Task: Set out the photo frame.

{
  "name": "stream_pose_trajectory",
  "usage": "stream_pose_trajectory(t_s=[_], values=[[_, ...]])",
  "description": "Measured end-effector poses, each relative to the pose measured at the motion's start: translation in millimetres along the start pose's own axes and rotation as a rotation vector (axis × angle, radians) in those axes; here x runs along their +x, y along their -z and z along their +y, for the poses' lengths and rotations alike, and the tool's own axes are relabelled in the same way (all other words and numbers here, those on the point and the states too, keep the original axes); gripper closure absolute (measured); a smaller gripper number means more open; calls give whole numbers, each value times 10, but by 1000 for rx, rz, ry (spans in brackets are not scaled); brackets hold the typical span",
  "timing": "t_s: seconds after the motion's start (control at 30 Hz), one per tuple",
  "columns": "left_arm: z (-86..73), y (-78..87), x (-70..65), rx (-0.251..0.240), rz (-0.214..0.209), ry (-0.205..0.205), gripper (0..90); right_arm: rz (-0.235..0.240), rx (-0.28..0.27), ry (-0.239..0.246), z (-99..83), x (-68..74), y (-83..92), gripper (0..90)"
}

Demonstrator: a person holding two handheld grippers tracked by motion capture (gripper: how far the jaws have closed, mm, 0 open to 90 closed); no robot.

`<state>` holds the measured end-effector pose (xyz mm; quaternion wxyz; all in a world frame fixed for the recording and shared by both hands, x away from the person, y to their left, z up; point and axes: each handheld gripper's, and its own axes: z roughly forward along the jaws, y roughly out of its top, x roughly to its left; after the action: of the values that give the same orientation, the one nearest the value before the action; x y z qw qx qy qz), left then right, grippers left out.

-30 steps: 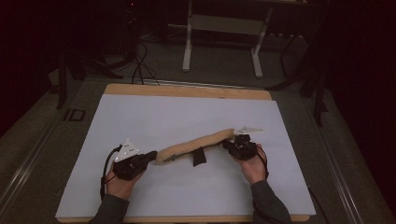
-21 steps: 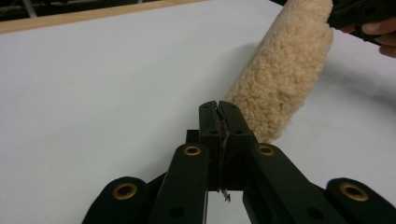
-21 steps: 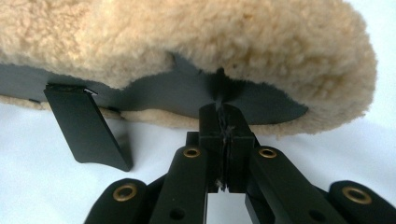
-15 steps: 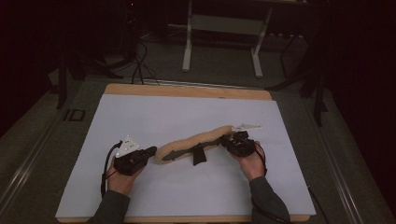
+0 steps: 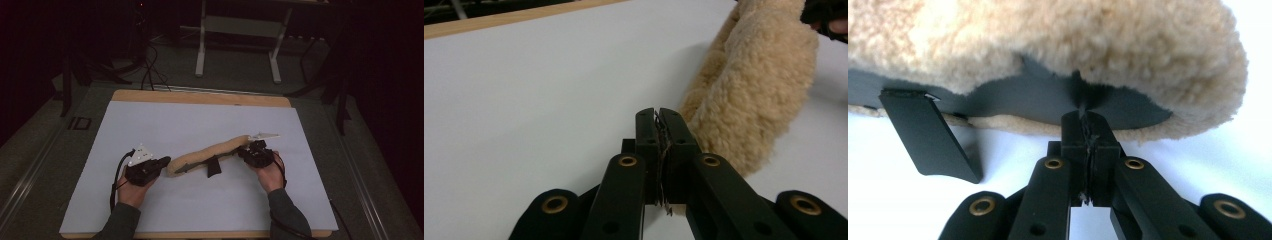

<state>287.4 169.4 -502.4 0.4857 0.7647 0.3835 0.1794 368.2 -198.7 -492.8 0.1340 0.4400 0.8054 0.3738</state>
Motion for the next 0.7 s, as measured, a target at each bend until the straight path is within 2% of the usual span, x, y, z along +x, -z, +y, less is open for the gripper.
stream_pose_trajectory(t_s=[0.13,0.37,0.7], values=[[0,8,-39,6,-3,-14,887,-1,1,-4,2,-2,-9,884],[-6,26,-96,18,-32,-33,890,1,-8,-8,35,3,-8,884],[-23,33,-212,28,-66,-60,899,11,-14,2,126,83,-29,888]])
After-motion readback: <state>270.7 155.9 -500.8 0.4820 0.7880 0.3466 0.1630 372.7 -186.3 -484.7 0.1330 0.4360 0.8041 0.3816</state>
